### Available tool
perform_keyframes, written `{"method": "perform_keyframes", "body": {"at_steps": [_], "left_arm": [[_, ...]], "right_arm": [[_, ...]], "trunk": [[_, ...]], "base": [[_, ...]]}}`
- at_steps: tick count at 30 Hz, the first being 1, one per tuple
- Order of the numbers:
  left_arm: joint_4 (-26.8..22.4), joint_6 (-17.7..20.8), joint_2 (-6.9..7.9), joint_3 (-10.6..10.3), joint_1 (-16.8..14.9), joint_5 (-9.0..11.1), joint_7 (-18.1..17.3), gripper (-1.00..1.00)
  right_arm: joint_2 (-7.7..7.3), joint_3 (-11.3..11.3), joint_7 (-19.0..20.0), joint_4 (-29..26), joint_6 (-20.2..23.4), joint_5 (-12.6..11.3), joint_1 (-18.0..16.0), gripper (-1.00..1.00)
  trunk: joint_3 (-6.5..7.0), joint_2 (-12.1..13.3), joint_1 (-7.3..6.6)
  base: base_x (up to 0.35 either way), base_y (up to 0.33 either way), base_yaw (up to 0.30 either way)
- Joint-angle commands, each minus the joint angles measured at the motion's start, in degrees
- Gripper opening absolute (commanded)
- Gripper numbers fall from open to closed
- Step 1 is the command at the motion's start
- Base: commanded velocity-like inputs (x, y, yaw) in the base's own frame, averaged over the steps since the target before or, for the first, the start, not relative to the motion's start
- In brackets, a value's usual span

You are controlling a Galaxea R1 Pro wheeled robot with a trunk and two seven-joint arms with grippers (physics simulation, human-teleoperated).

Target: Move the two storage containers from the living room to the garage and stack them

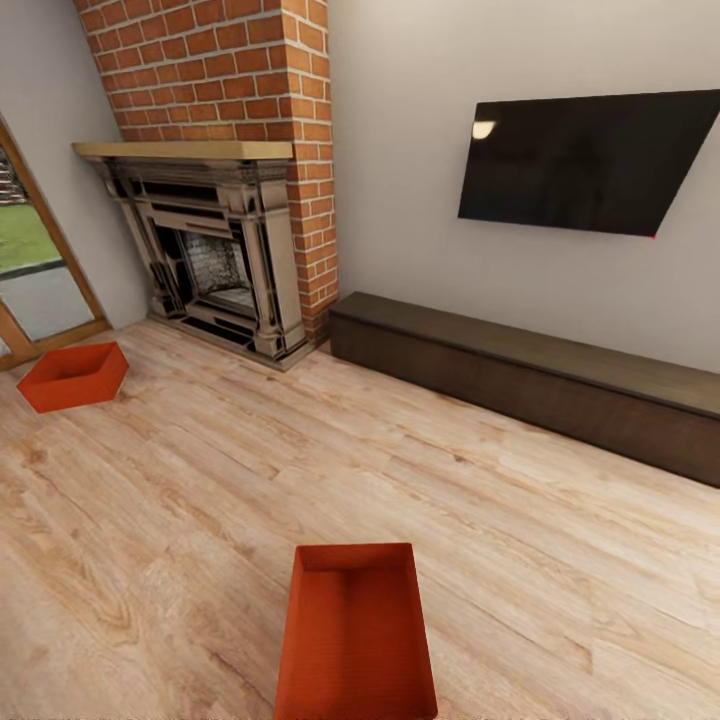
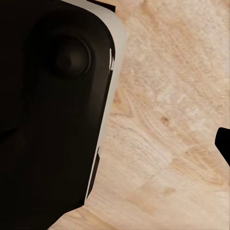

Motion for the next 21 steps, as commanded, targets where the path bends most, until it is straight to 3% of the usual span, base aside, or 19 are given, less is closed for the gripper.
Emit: {"method": "perform_keyframes", "body": {"at_steps": [1, 8, 21], "left_arm": [[-0.1, 0.0, 0.01, -0.1, 0.0, 0.5, 0.1, 1.00], [-0.3, -0.2, -0.16, -0.1, 0.0, 0.6, 0.1, 1.00], [-0.2, -0.3, -2.25, -0.3, 0.0, 0.3, -0.1, 1.00]], "right_arm": [[0.00, 0.5, 0.0, 0.0, -0.2, -0.6, 0.0, 1.00], [0.01, 0.5, 0.0, 0.0, -0.2, -0.6, 0.0, 1.00], [0.09, 0.5, 0.0, 0.0, -0.2, -0.6, 0.0, 1.00]], "trunk": [[-0.14, 0.0, 0.00], [-0.78, 0.0, 0.00], [-1.96, 0.0, 0.00]], "base": [[0.000, 0.000, 0.000], [0.000, 0.000, 0.000], [0.000, 0.000, 0.000]]}}
